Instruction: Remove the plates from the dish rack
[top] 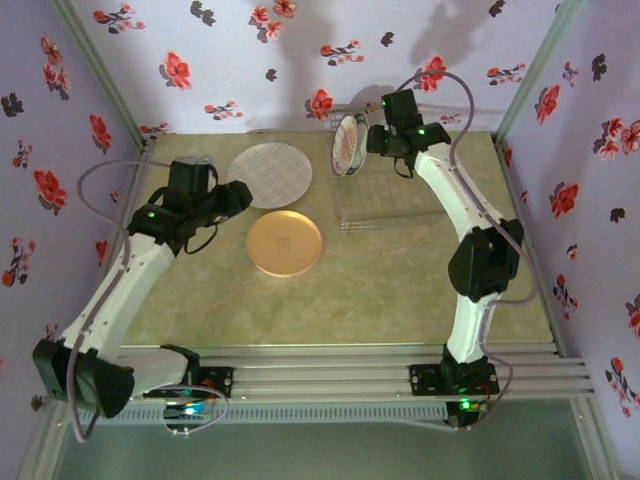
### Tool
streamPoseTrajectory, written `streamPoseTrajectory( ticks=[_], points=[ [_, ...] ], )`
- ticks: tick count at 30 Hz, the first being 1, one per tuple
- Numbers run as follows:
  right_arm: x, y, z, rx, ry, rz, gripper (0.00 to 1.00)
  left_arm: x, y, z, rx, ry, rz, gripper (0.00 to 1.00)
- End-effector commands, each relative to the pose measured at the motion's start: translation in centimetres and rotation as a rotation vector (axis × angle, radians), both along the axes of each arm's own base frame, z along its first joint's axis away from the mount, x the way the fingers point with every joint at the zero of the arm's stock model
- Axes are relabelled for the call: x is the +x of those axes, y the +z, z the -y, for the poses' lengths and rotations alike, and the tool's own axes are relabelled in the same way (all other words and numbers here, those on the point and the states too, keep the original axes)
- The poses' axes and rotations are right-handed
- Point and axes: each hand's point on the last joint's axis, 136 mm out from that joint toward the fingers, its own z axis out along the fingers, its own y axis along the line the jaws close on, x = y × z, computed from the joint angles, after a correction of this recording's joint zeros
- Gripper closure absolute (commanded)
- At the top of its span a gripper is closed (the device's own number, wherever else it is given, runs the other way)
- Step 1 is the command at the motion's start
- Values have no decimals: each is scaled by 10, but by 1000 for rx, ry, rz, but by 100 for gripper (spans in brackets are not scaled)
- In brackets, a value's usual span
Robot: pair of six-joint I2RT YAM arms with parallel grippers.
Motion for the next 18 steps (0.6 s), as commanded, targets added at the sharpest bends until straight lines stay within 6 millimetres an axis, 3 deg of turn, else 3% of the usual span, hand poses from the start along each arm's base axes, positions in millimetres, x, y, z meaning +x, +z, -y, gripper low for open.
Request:
streamPoseTrajectory(
  ticks=[1, 9, 13, 18],
  points=[
    [25, 3, -8, 27, 29, 42, 46, -1, 60, 9, -103, -35, 190, 50],
    [67, -28, -15, 33, 37, 31, 56, -23, 133, 8, -229, -70, 441, 51],
    [80, -42, -18, 31, 40, 26, 61, -31, 153, 5, -252, -69, 505, 50],
    [91, -52, -18, 34, 30, 26, 67, -38, 163, -1, -250, -56, 529, 50]
  ],
)
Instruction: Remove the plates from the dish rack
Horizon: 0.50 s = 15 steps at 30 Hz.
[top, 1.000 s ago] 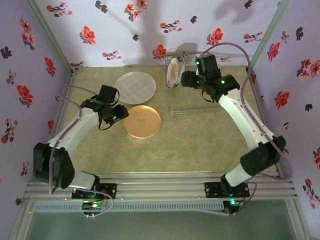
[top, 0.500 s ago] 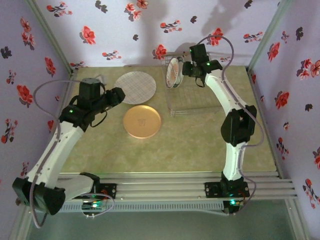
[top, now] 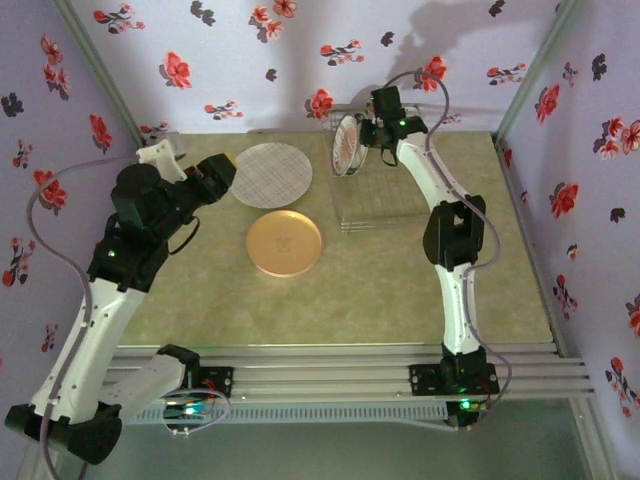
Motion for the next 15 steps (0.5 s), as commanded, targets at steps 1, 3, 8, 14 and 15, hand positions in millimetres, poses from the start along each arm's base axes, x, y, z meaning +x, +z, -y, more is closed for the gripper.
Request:
streamPoseTrajectory(
  ticks=[1, 3, 8, 14, 15],
  points=[
    [11, 5, 1, 13, 0, 33, 67, -7, 20, -2, -25, 1, 54, 50],
    [14, 1, -1, 19, 4, 31, 68, -9, 19, -4, -19, 10, 50, 50],
    [19, -7, -4, 27, 3, 27, 71, -11, 17, -7, -15, 18, 43, 50],
    [23, -14, -6, 29, -2, 25, 75, -11, 13, -7, -8, 22, 33, 50],
    [24, -14, -6, 25, -4, 26, 77, -11, 13, -7, -8, 22, 34, 50]
  ],
)
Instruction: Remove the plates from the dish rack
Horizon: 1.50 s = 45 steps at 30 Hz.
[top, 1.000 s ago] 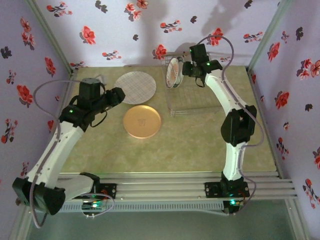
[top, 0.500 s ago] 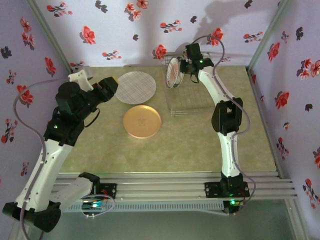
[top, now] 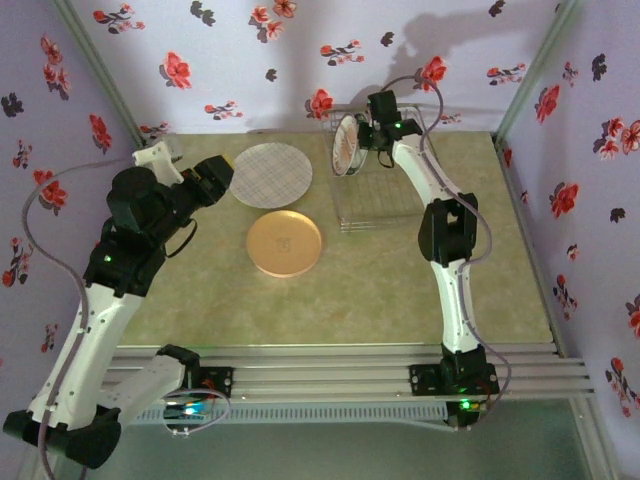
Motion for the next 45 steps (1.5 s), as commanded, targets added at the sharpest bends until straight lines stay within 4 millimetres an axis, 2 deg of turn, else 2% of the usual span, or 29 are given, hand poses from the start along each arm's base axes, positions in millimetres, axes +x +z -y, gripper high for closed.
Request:
streamPoseTrajectory(
  ticks=[1, 14, 23, 33, 45],
  points=[
    [11, 8, 0, 14, -14, 39, 78, -5, 10, -4, -7, 18, 27, 50],
    [10, 18, -12, -66, -26, 82, 99, -2, 7, -4, -4, 20, 26, 50],
    [6, 38, -15, -197, -60, 146, 100, -3, 7, -4, 4, 18, 25, 50],
    [-5, 87, -6, -386, -136, 254, 100, -4, 15, -4, -4, 16, 48, 50],
    [-23, 143, 17, -454, -215, 328, 100, -3, 23, -3, -33, 13, 72, 50]
  ],
)
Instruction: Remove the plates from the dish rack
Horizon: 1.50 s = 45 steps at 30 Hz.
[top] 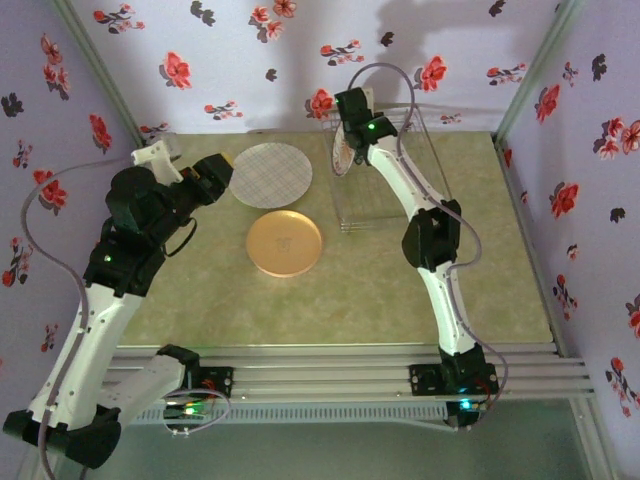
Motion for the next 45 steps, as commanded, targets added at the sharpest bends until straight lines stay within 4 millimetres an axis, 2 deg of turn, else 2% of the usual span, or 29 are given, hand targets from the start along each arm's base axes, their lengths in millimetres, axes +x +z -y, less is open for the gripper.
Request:
streamPoseTrajectory(
  ticks=[1, 12, 18, 23, 30, 35, 40, 45],
  points=[
    [-14, 86, 23, -15, -61, 160, 100, -4, 20, -2, -30, 6, 59, 50],
    [-45, 147, 63, 4, -109, 242, 100, 4, 17, 8, -55, -28, 40, 50],
    [-77, 164, 88, 91, -109, 229, 100, 23, 6, 31, -67, -92, -11, 50],
    [-108, 169, 102, 277, -68, 203, 100, 42, -7, 67, -46, -182, -69, 50],
    [-146, 171, 92, 509, 49, 136, 100, 69, -28, 128, 1, -311, -141, 50],
    [-166, 171, 81, 709, 117, 84, 100, 84, -43, 169, -5, -391, -207, 44],
    [-178, 174, 67, 874, 189, 46, 100, 94, -56, 196, -24, -438, -275, 43],
    [-185, 169, 52, 984, 235, -9, 100, 101, -66, 206, -42, -445, -322, 44]
  ],
)
